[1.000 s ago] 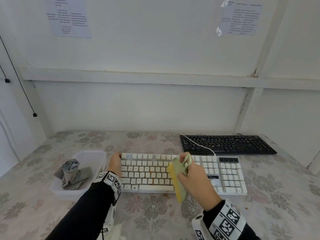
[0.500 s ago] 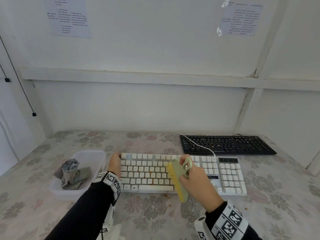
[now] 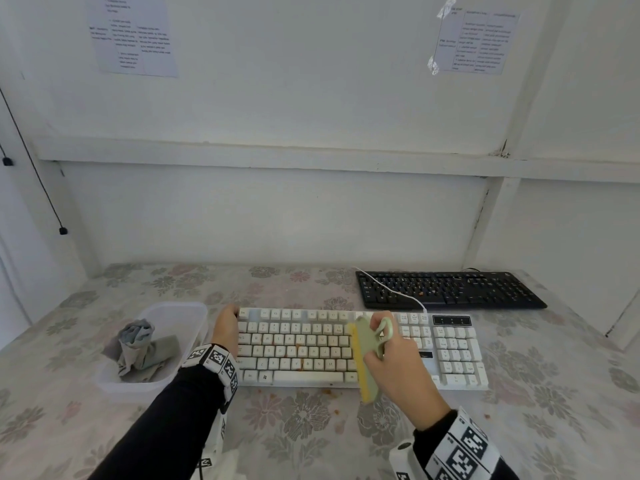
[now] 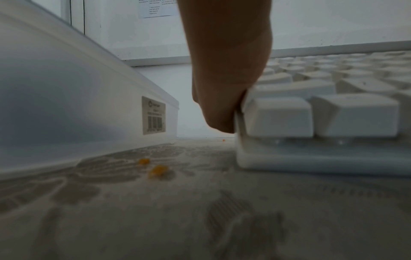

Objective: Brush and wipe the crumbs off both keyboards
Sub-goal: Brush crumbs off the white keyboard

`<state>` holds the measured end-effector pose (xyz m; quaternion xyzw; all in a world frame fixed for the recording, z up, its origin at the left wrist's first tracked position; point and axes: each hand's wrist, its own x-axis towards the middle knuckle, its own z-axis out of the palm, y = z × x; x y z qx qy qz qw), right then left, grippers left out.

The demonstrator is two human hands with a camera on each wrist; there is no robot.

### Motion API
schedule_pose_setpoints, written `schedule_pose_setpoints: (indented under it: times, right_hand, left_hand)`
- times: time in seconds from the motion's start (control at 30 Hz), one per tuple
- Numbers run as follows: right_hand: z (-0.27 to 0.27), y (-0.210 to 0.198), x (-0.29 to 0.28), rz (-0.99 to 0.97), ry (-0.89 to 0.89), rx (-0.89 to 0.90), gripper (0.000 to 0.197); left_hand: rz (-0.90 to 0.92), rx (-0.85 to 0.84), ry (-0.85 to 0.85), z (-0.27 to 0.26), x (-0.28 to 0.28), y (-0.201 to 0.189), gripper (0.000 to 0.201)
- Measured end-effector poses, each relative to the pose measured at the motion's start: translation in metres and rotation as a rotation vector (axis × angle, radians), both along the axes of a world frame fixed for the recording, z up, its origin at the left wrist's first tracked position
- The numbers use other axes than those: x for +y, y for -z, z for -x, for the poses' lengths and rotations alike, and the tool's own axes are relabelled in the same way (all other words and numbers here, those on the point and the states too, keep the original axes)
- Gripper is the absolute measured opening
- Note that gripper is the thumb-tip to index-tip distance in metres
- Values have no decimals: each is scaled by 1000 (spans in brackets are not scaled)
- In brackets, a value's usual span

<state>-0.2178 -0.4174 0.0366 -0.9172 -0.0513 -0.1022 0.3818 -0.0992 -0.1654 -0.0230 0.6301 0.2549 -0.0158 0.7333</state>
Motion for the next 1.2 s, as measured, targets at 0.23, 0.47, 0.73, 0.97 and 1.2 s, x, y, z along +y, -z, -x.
schedule_pose_setpoints:
  times: [0.23,0.47,0.73,0.97,1.2]
  right_hand:
    - [-10,-5,-2,-62,67,-189,34]
    - [-8,5,6,-28,19,-95,37]
    - [-6,-10,2,-73,48,-100,30]
    - [-11,-2,7,-56,28,-100,37]
    - [-7,-21,9,-64,-1,-13,33]
  left_hand:
    - [-2,6,-1,-1,0,1,36]
    - [-13,-1,-1,0,1,1,40]
    - [-17,-7,8,0,0,2,40]
    - [-14,-7,6,-1,0,1,38]
    - [-8,-14,3,0,0,1,38]
